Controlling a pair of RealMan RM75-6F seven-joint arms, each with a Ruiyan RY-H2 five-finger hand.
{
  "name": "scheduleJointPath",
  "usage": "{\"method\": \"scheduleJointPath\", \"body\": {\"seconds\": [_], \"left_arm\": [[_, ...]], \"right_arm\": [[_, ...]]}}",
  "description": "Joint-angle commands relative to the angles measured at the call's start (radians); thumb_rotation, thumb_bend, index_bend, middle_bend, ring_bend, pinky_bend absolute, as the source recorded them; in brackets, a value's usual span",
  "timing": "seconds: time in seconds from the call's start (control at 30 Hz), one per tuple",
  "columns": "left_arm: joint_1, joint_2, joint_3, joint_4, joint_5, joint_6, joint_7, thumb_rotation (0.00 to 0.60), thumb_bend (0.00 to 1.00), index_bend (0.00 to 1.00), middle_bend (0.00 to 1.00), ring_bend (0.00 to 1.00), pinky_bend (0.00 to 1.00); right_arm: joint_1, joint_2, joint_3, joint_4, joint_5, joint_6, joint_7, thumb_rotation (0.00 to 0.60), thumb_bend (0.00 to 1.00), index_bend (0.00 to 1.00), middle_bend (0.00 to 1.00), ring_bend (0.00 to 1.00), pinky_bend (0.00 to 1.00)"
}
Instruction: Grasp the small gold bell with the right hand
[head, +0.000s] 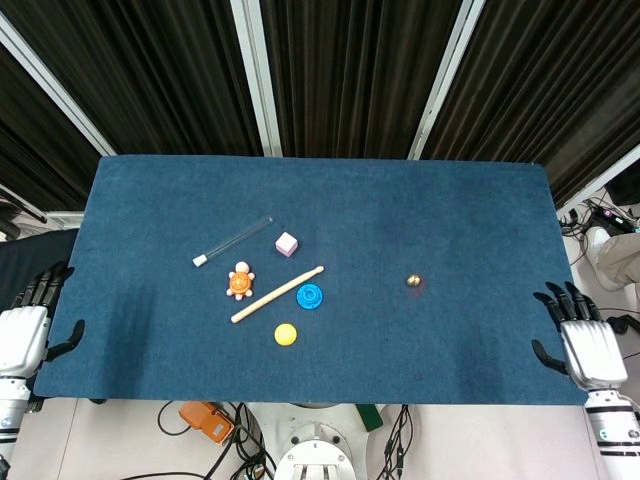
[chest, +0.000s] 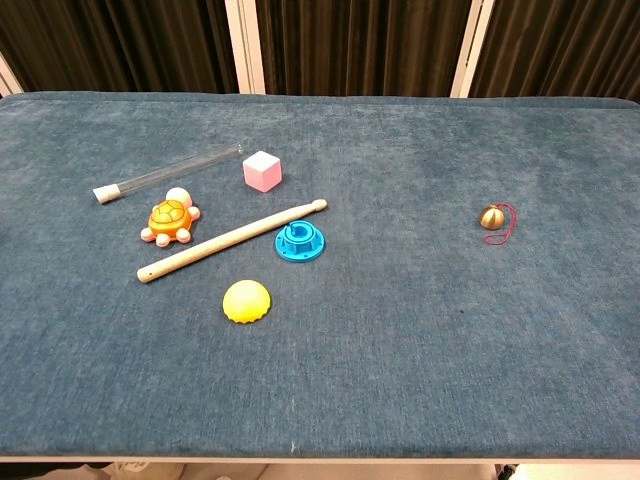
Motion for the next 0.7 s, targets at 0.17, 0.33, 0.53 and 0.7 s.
{"method": "scheduleJointPath", "body": {"seconds": [0.17, 0.33, 0.53, 0.7], "left_arm": [[-0.002, 0.001, -0.001, -0.001, -0.004, -0.006, 0.002, 0.6, 0.39, 0.07, 0.0, 0.04, 0.16], [0.0, 0.003, -0.003, 0.002, -0.008, -0.005, -0.008, 0.6, 0.39, 0.07, 0.0, 0.04, 0.16], [-0.001, 0.003, -0.003, 0.003, -0.007, -0.007, -0.007, 0.6, 0.39, 0.07, 0.0, 0.04, 0.16], [-0.002, 0.004, -0.004, 0.004, -0.012, -0.01, -0.008, 0.6, 0.39, 0.07, 0.0, 0.04, 0.16]], "right_arm": [[0.209, -0.07, 0.065, 0.035, 0.105, -0.277, -0.105, 0.6, 0.42, 0.29, 0.15, 0.07, 0.17], [0.305, -0.143, 0.098, 0.059, 0.191, -0.38, -0.202, 0.6, 0.42, 0.33, 0.15, 0.07, 0.17], [0.405, -0.223, 0.128, 0.133, 0.276, -0.476, -0.242, 0.6, 0.42, 0.36, 0.15, 0.07, 0.16], [0.456, -0.271, 0.148, 0.192, 0.33, -0.506, -0.243, 0.6, 0.42, 0.38, 0.14, 0.07, 0.16]]}}
